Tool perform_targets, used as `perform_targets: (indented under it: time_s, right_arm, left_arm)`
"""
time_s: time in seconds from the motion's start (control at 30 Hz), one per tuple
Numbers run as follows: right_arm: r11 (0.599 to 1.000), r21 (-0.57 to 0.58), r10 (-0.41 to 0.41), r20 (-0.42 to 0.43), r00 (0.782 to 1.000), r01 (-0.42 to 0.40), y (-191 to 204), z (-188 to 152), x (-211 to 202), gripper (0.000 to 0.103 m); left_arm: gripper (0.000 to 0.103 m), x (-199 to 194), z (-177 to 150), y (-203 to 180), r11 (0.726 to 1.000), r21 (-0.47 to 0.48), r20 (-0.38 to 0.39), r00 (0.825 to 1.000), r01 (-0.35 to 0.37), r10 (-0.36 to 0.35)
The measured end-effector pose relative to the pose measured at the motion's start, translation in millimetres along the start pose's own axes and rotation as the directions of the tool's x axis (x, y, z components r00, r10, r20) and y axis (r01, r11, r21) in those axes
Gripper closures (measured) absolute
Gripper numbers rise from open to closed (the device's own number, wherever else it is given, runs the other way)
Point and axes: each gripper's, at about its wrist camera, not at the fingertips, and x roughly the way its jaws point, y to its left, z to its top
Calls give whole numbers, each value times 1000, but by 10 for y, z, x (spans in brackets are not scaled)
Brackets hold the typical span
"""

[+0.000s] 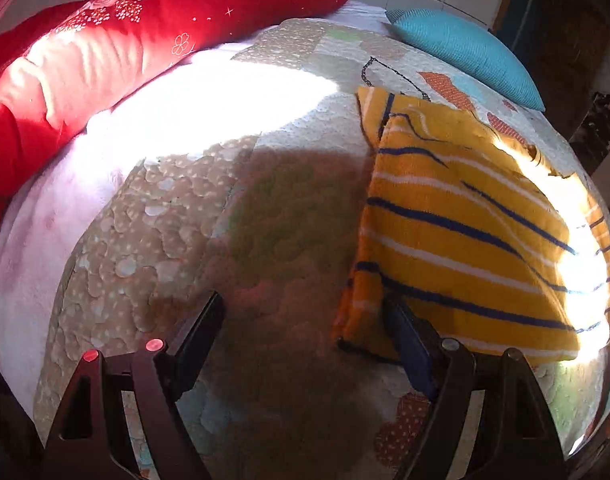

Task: Fold small clothes

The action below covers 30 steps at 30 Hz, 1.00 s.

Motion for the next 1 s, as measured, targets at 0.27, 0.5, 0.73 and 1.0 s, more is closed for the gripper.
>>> perform_targets:
  time_s: [0.27,0.5,0.73,1.0]
  right_arm:
    - [993,63,96,48,994,-99,-48,-186,-396,42]
    - [990,32,132,60,989,-134,337,-463,-517,37]
    - [988,22,155,17,988,-155,539,-737,-437,36]
    - [989,20,147,-7,989,-147,605,-848,-370,36]
  left_arm:
    - [23,-414,-281,-9,998,-58,30,999,34,-32]
    - [23,-772,-655,-182,996,-68,67,997,55,-50]
    - [21,-998,-849,-459,999,0,95,994,45,-45]
    - [20,-1024,-911,-648,996,85,124,992,-20,9]
